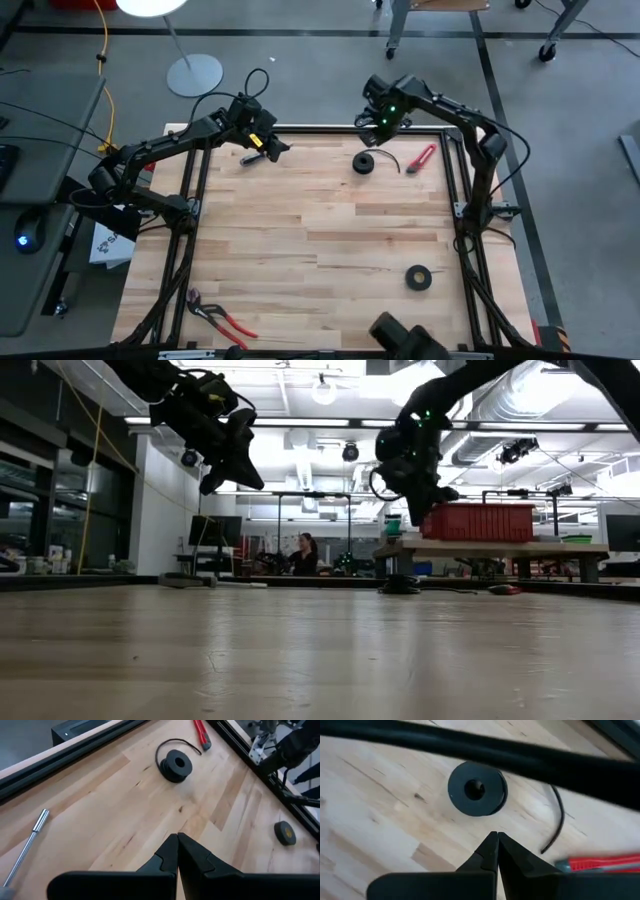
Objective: Coil cords
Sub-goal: Uncoil the black wire from the black spool
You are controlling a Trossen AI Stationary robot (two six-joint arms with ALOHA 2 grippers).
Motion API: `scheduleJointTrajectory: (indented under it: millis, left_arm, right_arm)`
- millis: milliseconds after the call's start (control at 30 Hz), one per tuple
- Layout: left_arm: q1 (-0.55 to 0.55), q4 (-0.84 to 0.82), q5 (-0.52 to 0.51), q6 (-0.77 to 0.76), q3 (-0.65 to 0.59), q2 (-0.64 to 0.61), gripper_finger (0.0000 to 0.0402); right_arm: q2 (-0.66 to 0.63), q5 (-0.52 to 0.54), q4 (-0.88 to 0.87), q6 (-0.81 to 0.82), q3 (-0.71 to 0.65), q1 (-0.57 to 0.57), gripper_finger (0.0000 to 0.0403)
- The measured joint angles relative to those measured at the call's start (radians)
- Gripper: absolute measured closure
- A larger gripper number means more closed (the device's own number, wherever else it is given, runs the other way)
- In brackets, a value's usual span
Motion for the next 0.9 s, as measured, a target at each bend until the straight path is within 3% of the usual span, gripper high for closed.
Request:
scheduleJointTrajectory:
  millis: [133,300,467,600,900]
  left_arm:
    - [0.000,0.000,0.000,-0.005,0.000,0.000,0.0401]
    - [-0.002,-0.002,0.000,-0.021,0.000,0.000,0.0401]
    - [-0.002,-0.007,-0.001,-0.044,0.000,0.000,0.0401]
    - [-0.008,-0.007,-0.008,-0.045,0.000,0.000,0.0401]
    - [-0.009,-0.006,-0.009,-0.075,0.000,0.000,0.0401]
  right_arm:
    - [0.040,-0.049,0.052,-0.049,0.000,-0.024,0.0381]
    - [0.127,-0.219,0.088,-0.094,0.000,-0.048,0.0305]
    - [0.165,-0.167,0.098,-0.213,-0.001,-0.054,0.0243]
    - [0.181,-0.151,0.104,-0.242,-0.001,-0.083,0.0236]
    - [0.254,-0.250,0.090,-0.292,-0.001,-0.086,0.0249]
